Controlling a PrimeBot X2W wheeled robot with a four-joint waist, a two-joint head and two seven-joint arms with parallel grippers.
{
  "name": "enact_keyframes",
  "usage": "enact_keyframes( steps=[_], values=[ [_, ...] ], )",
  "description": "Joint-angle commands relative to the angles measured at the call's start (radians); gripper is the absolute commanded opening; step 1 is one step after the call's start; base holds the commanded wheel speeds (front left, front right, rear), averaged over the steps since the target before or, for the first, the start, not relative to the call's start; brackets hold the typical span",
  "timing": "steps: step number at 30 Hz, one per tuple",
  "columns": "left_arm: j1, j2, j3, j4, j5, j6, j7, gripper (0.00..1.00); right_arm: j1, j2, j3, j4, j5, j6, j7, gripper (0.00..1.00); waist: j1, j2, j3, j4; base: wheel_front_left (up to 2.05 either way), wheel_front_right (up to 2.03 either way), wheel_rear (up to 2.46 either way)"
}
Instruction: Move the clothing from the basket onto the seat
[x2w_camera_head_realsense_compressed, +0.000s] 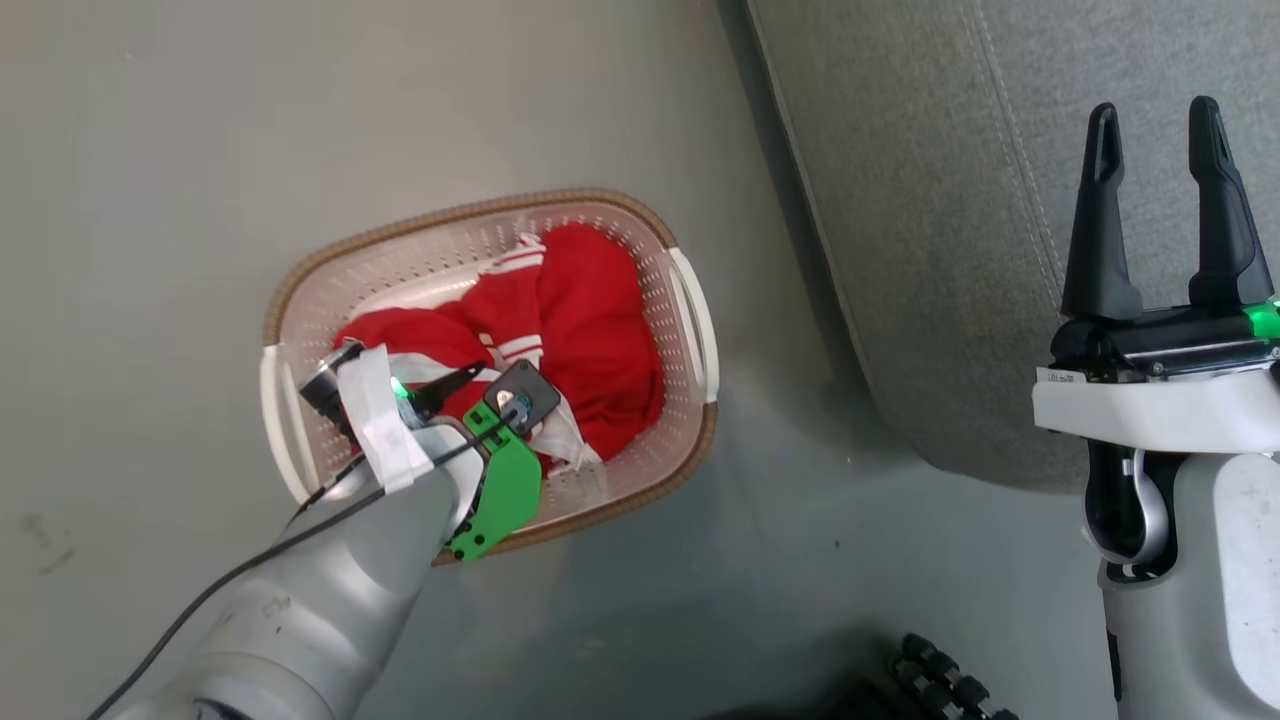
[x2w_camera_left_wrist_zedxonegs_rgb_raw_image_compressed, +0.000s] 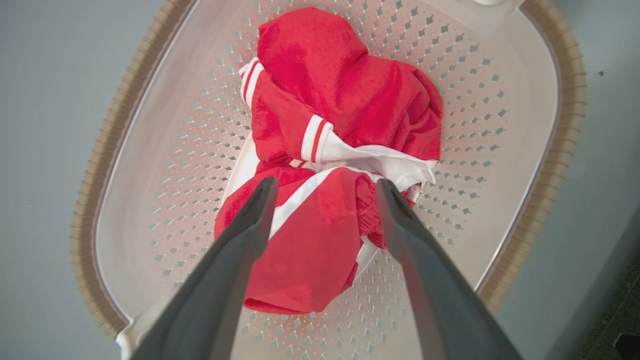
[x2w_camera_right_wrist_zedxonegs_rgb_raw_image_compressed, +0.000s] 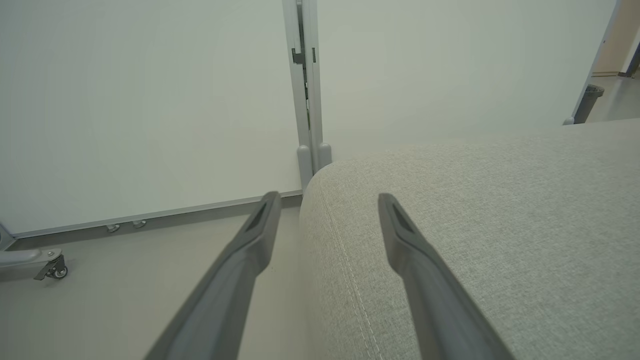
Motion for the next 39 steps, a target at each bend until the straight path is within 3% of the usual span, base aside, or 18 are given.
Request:
enact_keyframes(
  steps=[1,7,12,29,30,31,32,39],
  values=[
    [-0.036,0.003,-0.022,0.011,-0.024,-0.001,0.022,1.00,-0.020,0.000,-0.002,-0.006,0.010,0.000,-0.003,1.00,-0.0001,-0.0001,0.106,-0.068,0.00,0.00,0.00],
    [-0.074,0.017,-0.174,0.010,-0.123,-0.001,0.134,1.00,-0.042,0.000,0.002,0.001,0.026,0.000,-0.003,1.00,-0.0001,-0.0001,0.162,-0.078,0.00,0.00,0.00],
    [-0.116,0.051,-0.267,-0.001,-0.174,0.001,0.136,1.00,-0.052,0.000,0.008,0.008,0.040,0.000,-0.003,1.00,-0.0001,-0.0001,0.184,-0.079,0.00,0.00,0.00],
    [-0.204,0.072,-0.327,0.063,-0.170,0.005,0.144,1.00,-0.073,0.000,-0.008,0.024,0.104,0.000,-0.003,1.00,-0.0001,-0.0001,0.262,-0.086,0.00,0.00,0.00],
    [-0.206,0.071,-0.328,0.065,-0.170,0.007,0.146,0.82,-0.074,0.000,-0.009,0.024,0.107,0.000,-0.003,1.00,-0.0001,-0.0001,0.263,-0.086,0.00,0.00,0.00],
    [-0.206,0.069,-0.329,0.067,-0.169,0.008,0.149,0.16,-0.074,0.000,-0.011,0.025,0.108,0.000,-0.003,1.00,-0.0001,-0.0001,0.264,-0.085,0.00,0.00,0.00],
    [-0.204,0.068,-0.331,0.069,-0.168,0.007,0.154,0.00,-0.074,0.000,-0.011,0.025,0.109,0.000,-0.003,1.00,-0.0001,-0.0001,0.264,-0.084,0.00,0.00,0.00],
    [-0.196,0.047,-0.331,0.073,-0.187,0.003,0.127,0.00,-0.065,0.000,-0.023,0.038,0.114,0.000,-0.003,1.00,-0.0001,-0.0001,0.243,-0.062,0.00,0.00,0.00]
  ],
)
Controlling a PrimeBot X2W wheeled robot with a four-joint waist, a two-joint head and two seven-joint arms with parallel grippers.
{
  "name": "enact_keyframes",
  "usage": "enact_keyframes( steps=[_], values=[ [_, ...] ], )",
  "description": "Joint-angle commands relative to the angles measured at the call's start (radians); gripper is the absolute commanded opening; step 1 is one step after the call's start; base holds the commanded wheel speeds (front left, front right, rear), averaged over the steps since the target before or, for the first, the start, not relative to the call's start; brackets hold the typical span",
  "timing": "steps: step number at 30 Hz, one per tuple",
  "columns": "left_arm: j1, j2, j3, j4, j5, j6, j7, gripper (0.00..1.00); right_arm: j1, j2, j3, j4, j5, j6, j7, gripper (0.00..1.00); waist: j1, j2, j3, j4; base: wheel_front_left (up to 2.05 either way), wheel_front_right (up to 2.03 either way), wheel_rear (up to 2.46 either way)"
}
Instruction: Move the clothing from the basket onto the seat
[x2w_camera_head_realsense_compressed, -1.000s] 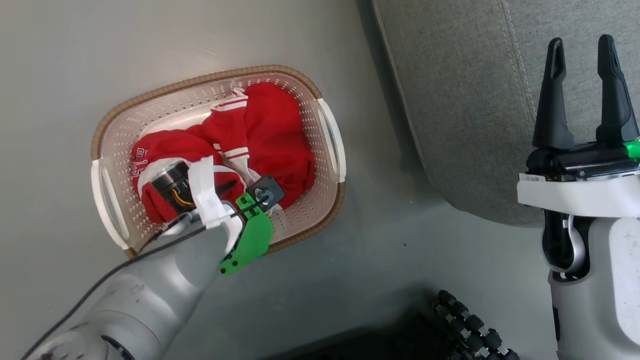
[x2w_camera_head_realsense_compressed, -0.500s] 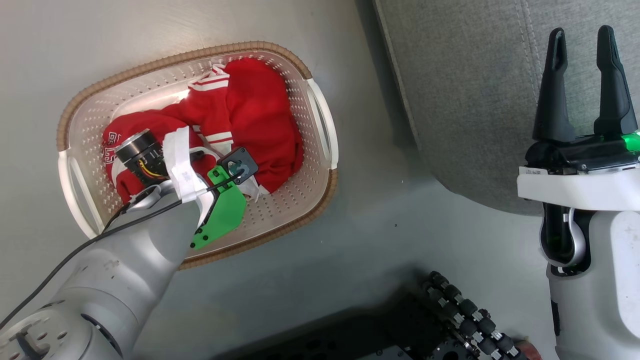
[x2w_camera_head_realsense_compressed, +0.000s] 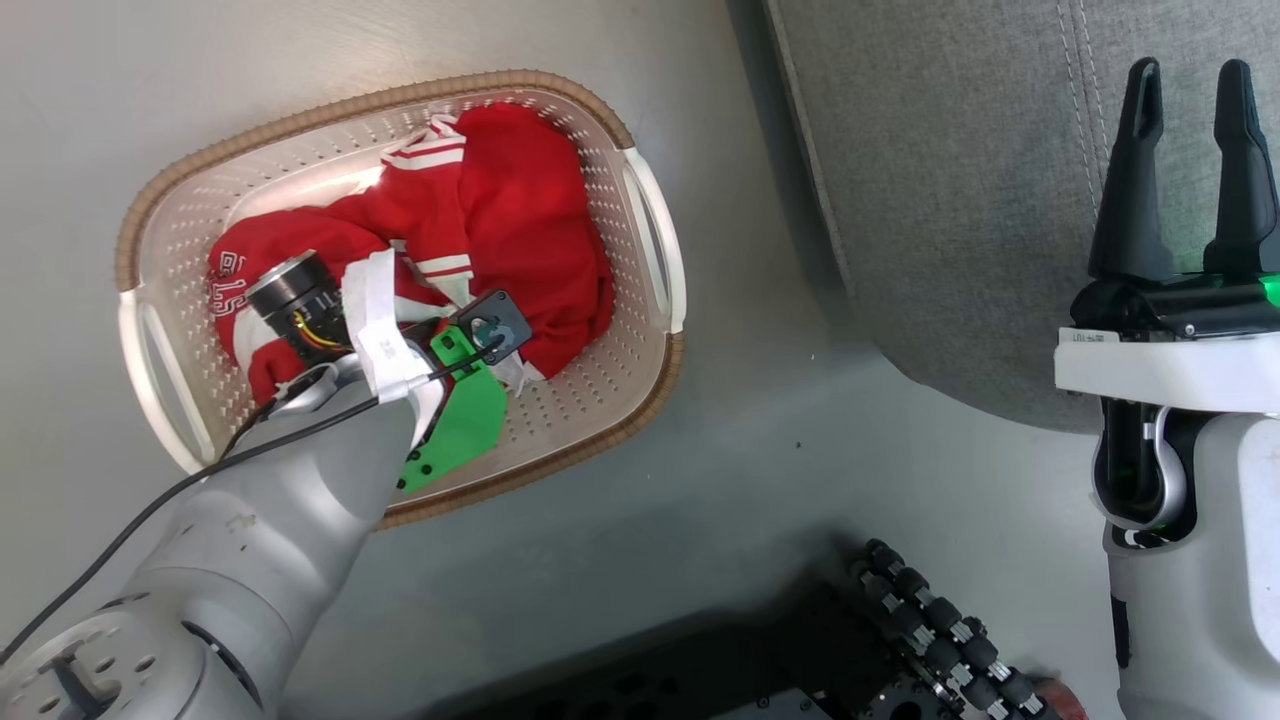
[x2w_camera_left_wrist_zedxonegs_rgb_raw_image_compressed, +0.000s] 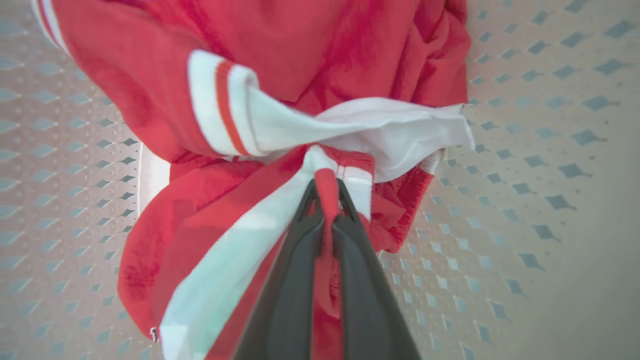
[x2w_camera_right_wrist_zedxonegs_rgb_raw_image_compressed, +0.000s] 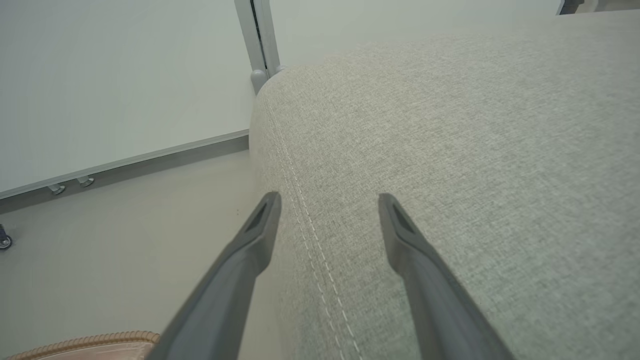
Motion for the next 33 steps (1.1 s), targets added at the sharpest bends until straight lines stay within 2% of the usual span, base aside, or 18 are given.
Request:
enact_keyframes(
  steps=[1,6,13,17,23,33],
  values=[
    [-0.001,-0.003,0.003,0.004,-0.008,-0.002,-0.017,0.00,-0.001,-0.001,-0.001,0.001,-0.010,0.000,-0.003,1.00,-0.0001,0.0000,-0.017,0.014,0.00,0.00,0.00],
    [0.025,-0.027,0.015,-0.001,-0.028,0.039,-0.074,0.00,0.020,-0.001,-0.044,0.038,0.039,0.000,-0.003,1.00,-0.0001,0.0000,-0.068,0.041,0.00,0.00,0.00],
    [0.108,-0.051,0.100,-0.039,-0.127,0.108,-0.222,0.00,0.054,-0.001,-0.034,0.050,-0.023,0.000,-0.003,1.00,-0.0001,0.0000,-0.186,0.079,0.00,0.00,0.00],
    [0.175,-0.054,0.177,-0.077,-0.213,0.112,-0.289,0.00,0.089,-0.002,-0.023,0.054,-0.051,0.000,-0.003,1.00,-0.0001,0.0000,-0.268,0.103,0.00,0.00,0.00],
    [0.266,-0.057,0.265,-0.179,-0.302,0.093,-0.322,0.00,0.147,-0.002,-0.017,0.071,-0.079,0.000,-0.003,1.00,-0.0001,0.0000,-0.396,0.141,0.00,0.00,0.00],
    [0.432,0.041,0.422,-0.522,-0.249,0.134,-0.321,0.00,0.232,-0.002,0.072,0.096,-0.131,0.000,-0.003,1.00,-0.0001,0.0000,-0.587,0.151,0.00,0.00,0.00]
  ],
)
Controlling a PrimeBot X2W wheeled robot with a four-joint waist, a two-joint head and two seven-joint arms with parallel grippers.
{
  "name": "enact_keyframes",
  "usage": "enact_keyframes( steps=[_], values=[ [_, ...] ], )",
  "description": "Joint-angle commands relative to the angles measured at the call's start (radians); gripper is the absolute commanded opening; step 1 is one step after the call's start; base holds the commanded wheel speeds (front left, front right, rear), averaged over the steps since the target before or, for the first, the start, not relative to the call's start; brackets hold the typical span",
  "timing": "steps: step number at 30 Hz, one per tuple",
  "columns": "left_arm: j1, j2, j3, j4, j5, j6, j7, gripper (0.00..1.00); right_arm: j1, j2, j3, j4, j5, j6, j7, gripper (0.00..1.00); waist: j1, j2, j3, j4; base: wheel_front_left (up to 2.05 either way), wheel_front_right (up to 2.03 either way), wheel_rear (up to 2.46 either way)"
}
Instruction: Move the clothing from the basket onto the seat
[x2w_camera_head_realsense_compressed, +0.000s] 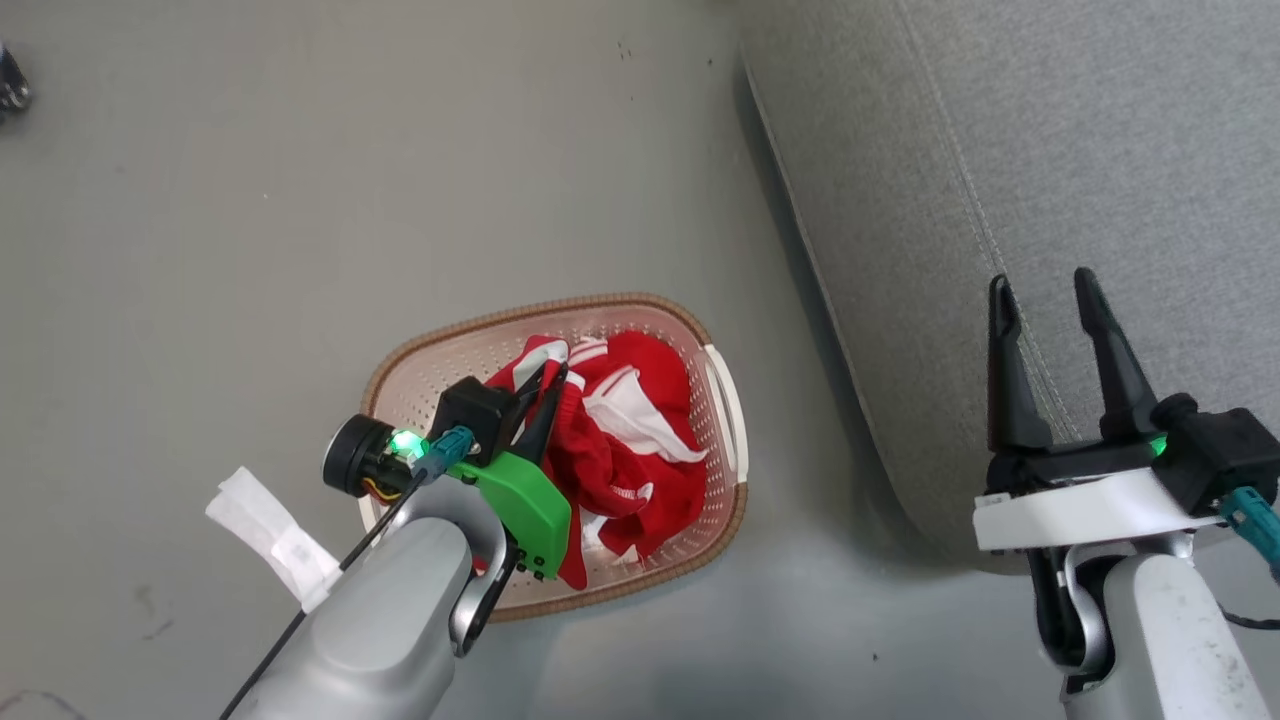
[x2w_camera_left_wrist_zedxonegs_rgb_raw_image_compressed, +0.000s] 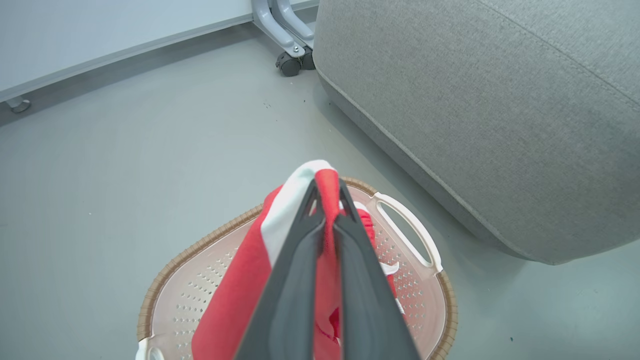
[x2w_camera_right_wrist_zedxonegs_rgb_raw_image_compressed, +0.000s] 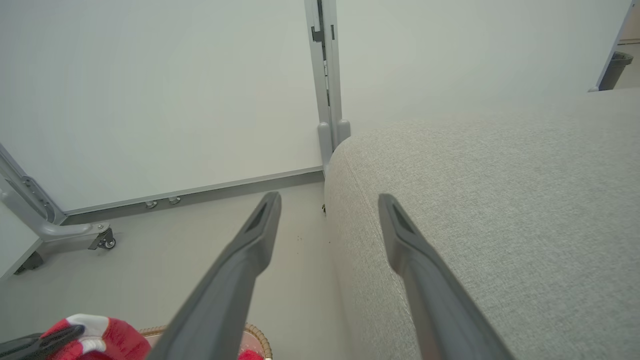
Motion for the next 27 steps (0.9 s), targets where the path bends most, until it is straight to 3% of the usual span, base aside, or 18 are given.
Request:
enact_keyframes(
  steps=[1,14,27],
  values=[
    [0.035,0.011,0.014,-0.026,0.013,0.006,-0.003,0.00,0.026,-0.002,0.014,0.007,-0.005,0.000,-0.003,1.00,0.0001,0.0000,-0.129,0.021,0.00,0.00,0.00],
    [0.137,0.051,0.081,-0.244,0.072,0.000,-0.002,0.00,0.135,-0.003,0.103,0.051,0.001,0.000,-0.003,1.00,0.0001,0.0000,-0.322,-0.008,0.00,0.00,0.00],
    [0.090,0.011,0.058,-0.311,0.060,-0.039,0.021,0.00,0.165,-0.002,0.219,0.047,-0.044,0.000,-0.003,1.00,0.0001,0.0000,-0.382,-0.025,0.00,0.00,0.00]
  ],
)
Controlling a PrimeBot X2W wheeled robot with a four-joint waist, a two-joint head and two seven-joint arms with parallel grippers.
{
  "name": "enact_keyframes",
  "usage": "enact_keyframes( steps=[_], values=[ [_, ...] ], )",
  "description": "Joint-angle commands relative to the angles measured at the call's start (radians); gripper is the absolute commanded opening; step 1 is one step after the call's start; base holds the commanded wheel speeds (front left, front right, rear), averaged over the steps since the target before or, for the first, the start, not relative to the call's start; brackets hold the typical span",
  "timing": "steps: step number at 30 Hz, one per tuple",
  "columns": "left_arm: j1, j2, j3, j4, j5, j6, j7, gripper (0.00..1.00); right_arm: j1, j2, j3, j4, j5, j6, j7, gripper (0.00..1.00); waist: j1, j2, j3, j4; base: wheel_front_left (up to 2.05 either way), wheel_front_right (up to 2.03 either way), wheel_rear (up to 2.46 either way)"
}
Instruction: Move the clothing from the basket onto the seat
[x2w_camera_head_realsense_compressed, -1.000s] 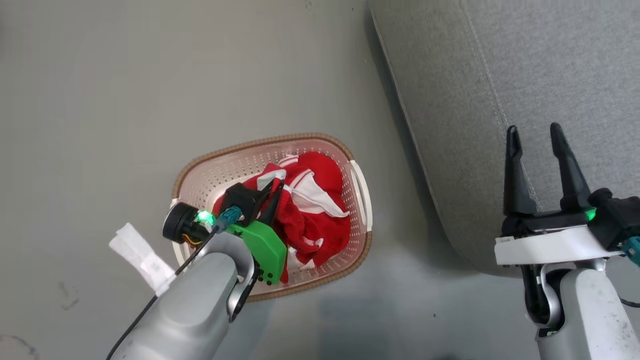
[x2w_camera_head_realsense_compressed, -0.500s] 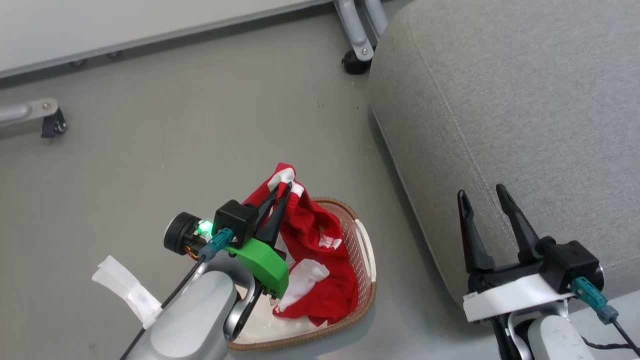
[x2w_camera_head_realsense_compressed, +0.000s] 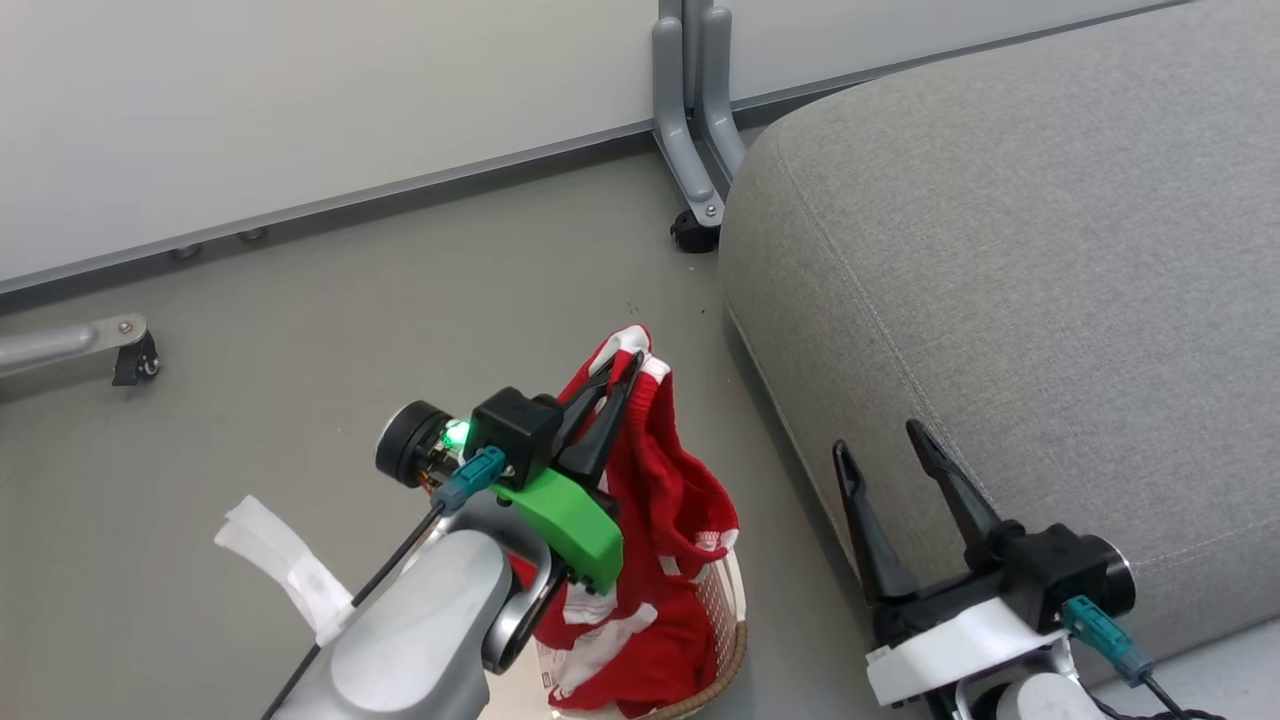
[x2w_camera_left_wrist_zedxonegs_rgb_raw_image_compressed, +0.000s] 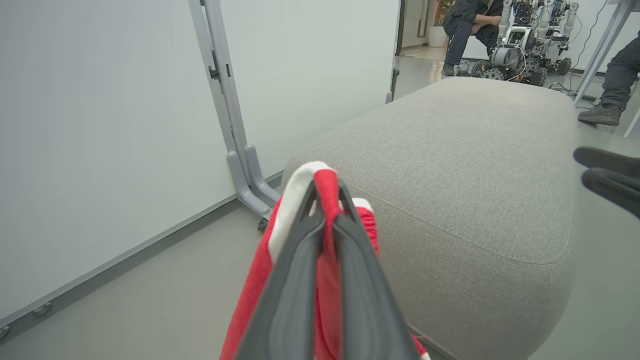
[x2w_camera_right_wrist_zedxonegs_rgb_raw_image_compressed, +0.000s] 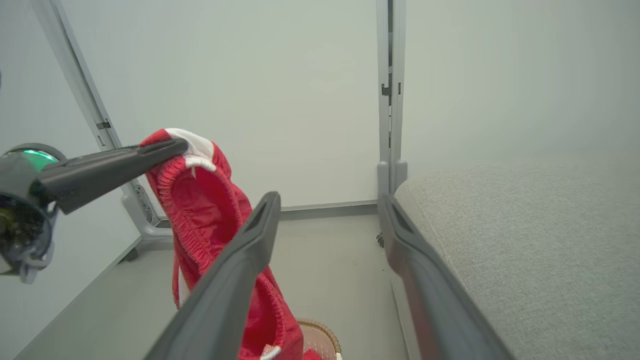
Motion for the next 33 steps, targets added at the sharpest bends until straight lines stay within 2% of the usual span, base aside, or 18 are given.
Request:
enact_keyframes(
  steps=[1,14,23,30,31,32,33],
  values=[
    [-0.023,-0.008,-0.002,-0.008,0.004,-0.006,0.001,0.00,0.002,-0.002,0.017,-0.003,-0.006,0.000,-0.003,1.00,0.0001,0.0000,-0.004,-0.002,0.00,0.00,0.00],
    [-0.103,-0.088,-0.072,-0.041,-0.029,-0.048,0.040,0.00,-0.085,-0.002,0.157,0.061,-0.030,0.000,-0.003,1.00,0.0001,0.0000,0.003,0.011,0.00,0.00,0.00],
    [-0.133,-0.105,-0.125,-0.084,-0.055,-0.046,0.056,0.00,-0.140,-0.002,0.142,0.155,-0.012,0.000,-0.003,1.00,0.0001,0.0000,-0.010,0.026,0.00,0.00,0.00],
    [-0.134,-0.108,-0.162,-0.119,-0.079,-0.034,0.090,0.00,-0.151,-0.002,0.128,0.179,0.019,0.000,-0.003,1.00,0.0001,0.0000,-0.015,0.041,0.00,0.00,0.00],
    [-0.133,-0.108,-0.166,-0.123,-0.084,-0.031,0.095,0.00,-0.154,-0.002,0.136,0.184,0.019,0.000,-0.003,0.47,0.0001,0.0000,-0.014,0.044,0.00,0.00,0.00],
    [-0.132,-0.108,-0.170,-0.125,-0.086,-0.029,0.097,0.00,-0.156,-0.002,0.140,0.184,0.018,0.000,-0.003,0.16,0.0001,0.0000,-0.014,0.046,0.00,0.00,0.00],
    [-0.131,-0.108,-0.174,-0.127,-0.087,-0.028,0.100,0.00,-0.156,-0.002,0.148,0.185,0.017,0.000,-0.003,0.00,0.0001,0.0000,-0.013,0.048,0.00,0.00,0.00]
  ],
)
